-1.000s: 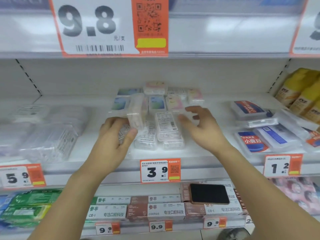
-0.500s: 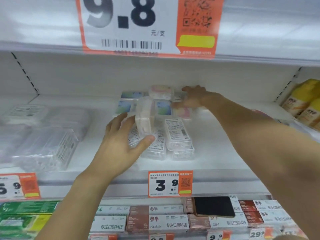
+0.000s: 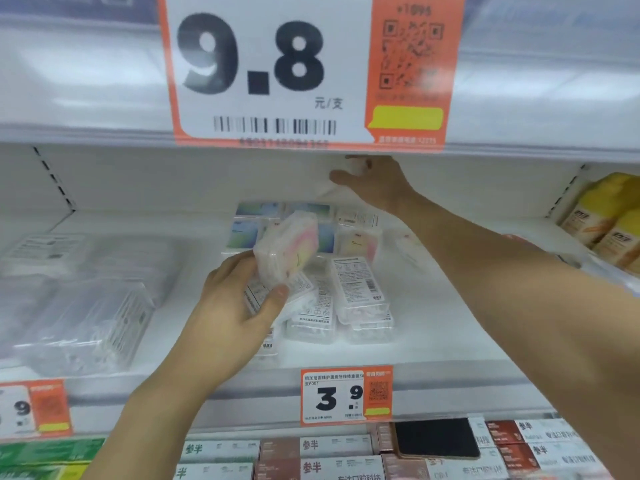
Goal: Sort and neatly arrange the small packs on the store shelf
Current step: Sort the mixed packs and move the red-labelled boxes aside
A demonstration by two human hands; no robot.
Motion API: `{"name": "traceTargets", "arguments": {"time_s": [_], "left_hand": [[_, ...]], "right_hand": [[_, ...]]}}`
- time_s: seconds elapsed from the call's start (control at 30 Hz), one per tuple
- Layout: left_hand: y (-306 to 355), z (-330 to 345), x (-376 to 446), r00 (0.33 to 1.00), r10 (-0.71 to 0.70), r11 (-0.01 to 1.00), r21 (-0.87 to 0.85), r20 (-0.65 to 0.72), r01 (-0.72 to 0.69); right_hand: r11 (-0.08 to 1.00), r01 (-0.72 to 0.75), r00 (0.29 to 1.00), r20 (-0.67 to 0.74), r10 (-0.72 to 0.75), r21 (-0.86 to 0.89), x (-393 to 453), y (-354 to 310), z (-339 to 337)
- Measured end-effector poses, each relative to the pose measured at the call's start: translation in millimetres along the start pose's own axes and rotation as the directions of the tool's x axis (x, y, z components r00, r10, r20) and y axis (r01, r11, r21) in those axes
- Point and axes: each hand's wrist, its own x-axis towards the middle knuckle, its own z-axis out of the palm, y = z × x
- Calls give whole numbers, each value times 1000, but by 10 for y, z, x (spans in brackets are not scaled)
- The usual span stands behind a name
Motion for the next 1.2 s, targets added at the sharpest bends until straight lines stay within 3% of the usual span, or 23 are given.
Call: {"name": "traceTargets", "arguments": {"time_s": [0.17, 0.2, 0.3, 0.37, 0.43, 0.5, 0.6, 0.77, 0.87, 0.93, 1.07, 1.2], "left_hand": [[44, 2, -19, 998, -58, 997, -59, -29, 56], [52, 2, -25, 998, -64, 996, -68, -29, 62], [71, 11, -42, 997, -72, 995, -70, -24, 70], [95, 25, -57, 997, -73, 995, -70, -17, 72], [133, 41, -64, 997, -83, 995, -62, -3, 82], [150, 56, -67, 998, -65, 997, -42, 3, 65], [144, 62, -65, 999, -36, 999, -22, 20, 36], [218, 86, -102, 997, -27, 999, -34, 76, 30], [235, 60, -128, 989, 33, 991, -132, 147, -13], [200, -11, -128, 981, 18, 991, -135, 195, 8], [108, -155, -158, 937, -167, 981, 148, 305, 127], [108, -74, -181, 973, -129, 985, 138, 193, 103]], "right_hand": [[975, -122, 992, -17, 128, 188, -110, 48, -338], [982, -145, 988, -29, 150, 121, -155, 75, -324], [916, -112, 980, 112, 167, -386, -430, 118, -111], [872, -25, 982, 153, 113, -488, -646, 156, -25], [911, -64, 997, 14, 77, -408, -773, 238, -127], [899, -189, 982, -96, 164, -396, -888, 318, -318], [809, -292, 926, 59, 372, -509, -1080, 404, -523], [918, -354, 907, 175, 384, -181, -1238, 295, -509], [929, -277, 919, 216, 331, -247, -1444, 120, -542], [966, -189, 938, 259, 231, -177, -1648, 45, -581], [945, 218, 906, 411, -102, -245, -2038, 13, -405], [887, 374, 903, 322, -283, -269, -2092, -93, -194]]}}
